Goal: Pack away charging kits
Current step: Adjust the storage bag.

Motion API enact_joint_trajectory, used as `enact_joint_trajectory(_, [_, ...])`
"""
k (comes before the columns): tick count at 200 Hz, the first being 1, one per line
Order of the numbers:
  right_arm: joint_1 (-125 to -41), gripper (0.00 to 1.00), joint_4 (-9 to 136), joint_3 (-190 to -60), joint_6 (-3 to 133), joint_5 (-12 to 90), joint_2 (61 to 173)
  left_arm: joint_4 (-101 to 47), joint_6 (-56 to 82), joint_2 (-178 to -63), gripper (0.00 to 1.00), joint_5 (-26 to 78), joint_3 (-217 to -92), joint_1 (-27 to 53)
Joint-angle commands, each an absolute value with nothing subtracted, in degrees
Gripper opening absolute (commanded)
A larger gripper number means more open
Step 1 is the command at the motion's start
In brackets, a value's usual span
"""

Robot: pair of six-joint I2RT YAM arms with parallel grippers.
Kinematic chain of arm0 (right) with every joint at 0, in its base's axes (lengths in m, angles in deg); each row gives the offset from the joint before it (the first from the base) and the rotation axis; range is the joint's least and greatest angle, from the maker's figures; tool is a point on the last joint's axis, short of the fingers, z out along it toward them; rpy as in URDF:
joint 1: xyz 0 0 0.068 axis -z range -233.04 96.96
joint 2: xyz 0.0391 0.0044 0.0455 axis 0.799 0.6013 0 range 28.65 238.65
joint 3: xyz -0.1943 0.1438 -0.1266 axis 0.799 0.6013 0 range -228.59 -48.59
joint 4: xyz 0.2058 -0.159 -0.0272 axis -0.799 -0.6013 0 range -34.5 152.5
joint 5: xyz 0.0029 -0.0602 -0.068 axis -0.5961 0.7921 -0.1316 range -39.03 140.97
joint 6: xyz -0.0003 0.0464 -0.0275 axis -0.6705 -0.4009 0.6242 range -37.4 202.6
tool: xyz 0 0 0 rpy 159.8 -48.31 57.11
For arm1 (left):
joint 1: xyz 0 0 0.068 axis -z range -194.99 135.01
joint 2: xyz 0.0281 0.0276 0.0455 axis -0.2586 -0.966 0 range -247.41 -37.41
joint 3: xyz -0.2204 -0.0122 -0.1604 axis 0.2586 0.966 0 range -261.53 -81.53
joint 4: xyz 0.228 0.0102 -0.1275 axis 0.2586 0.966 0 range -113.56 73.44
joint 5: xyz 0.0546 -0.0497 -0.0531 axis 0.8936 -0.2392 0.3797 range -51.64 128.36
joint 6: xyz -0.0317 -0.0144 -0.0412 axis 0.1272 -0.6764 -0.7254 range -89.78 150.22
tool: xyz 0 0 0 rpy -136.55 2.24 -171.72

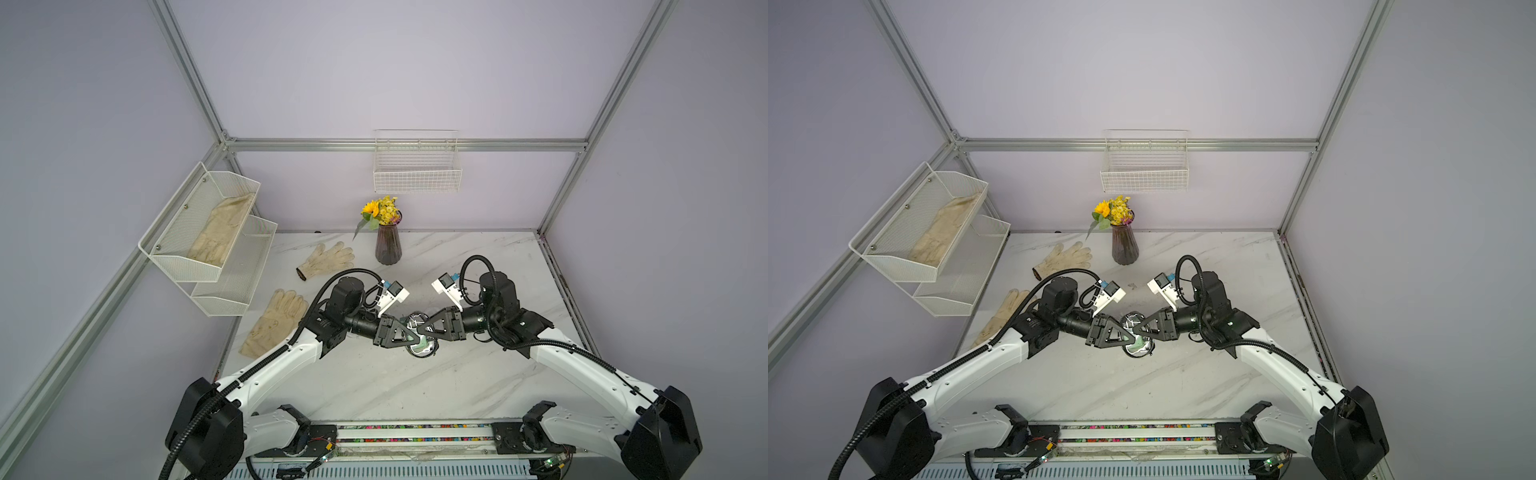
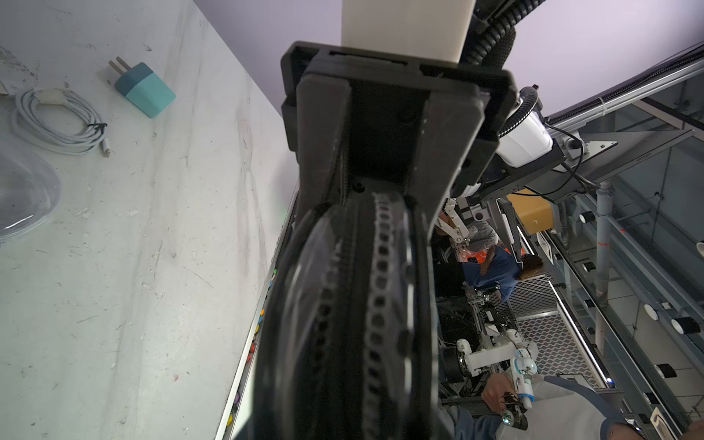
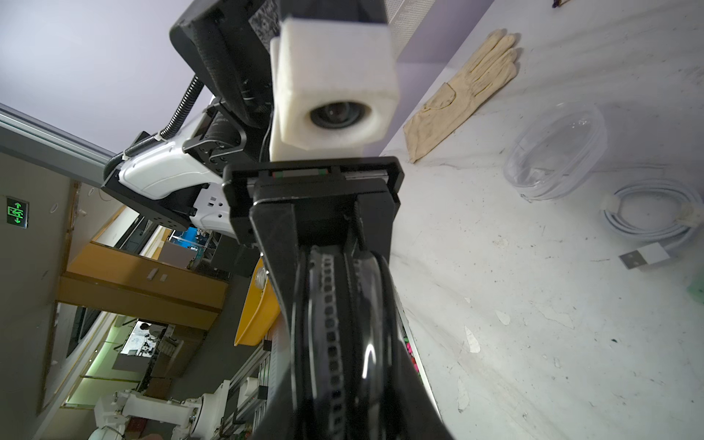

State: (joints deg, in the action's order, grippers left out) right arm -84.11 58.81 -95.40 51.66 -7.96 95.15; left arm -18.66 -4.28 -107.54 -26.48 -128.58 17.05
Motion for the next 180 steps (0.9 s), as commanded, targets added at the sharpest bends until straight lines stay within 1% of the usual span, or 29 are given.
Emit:
enact_joint_trajectory(1, [-83.8,0.0,66.86,-93.73,45.92,-7.22,94.17,-22.43,-6.49,-106.61,0.5,-24.24,-133.14,15.87])
enact_joint_trajectory(7, [-83.8,0.0,68.86,-93.32,44.12,-6.65,94.14,-24.06,-8.01,-106.45,0.61,-23.62,-132.47,15.78])
enact_joint_trajectory(12, [-83.8,0.0,70.45,-92.91,42.78,-5.93,93.99,-25.89,-9.48,-106.18,0.67,-22.91,-131.7,15.81])
enact_joint_trajectory(28, [-83.79,0.0,76.95,-91.17,37.45,-2.91,93.28,-36.85,-17.4,-105.87,0.78,-19.58,-127.54,15.84])
enact_joint_trajectory(47, [-83.8,0.0,86.19,-88.2,29.7,1.54,92.39,-53.34,-29.39,-106.21,0.83,-12.87,-120.92,16.02])
enact_joint_trajectory(67, [-83.8,0.0,92.21,-85.51,24.1,6.83,91.5,-63.62,-35.56,-106.85,0.84,-4.68,-115.93,17.81])
enact_joint_trajectory(99, [-83.8,0.0,98.65,-81.28,18.81,15.73,89.44,-74.81,-39.43,-107.72,0.83,5.12,-111.46,21.15])
enact_joint_trajectory(130, [-83.82,0.0,102.01,-78.18,15.55,21.86,88.78,-79.75,-41.08,-109.54,0.8,8.91,-110.96,22.94])
enact_joint_trajectory(156, [-83.8,0.0,106.72,-75.74,12.62,24.5,89.23,-83.04,-42.57,-112.6,0.76,10.02,-111.23,24.1])
enact_joint_trajectory(180, [-83.8,0.0,106.89,-75.51,12.58,25.15,90.12,-88.51,-44.77,-116.43,0.73,10.73,-111.22,24.75])
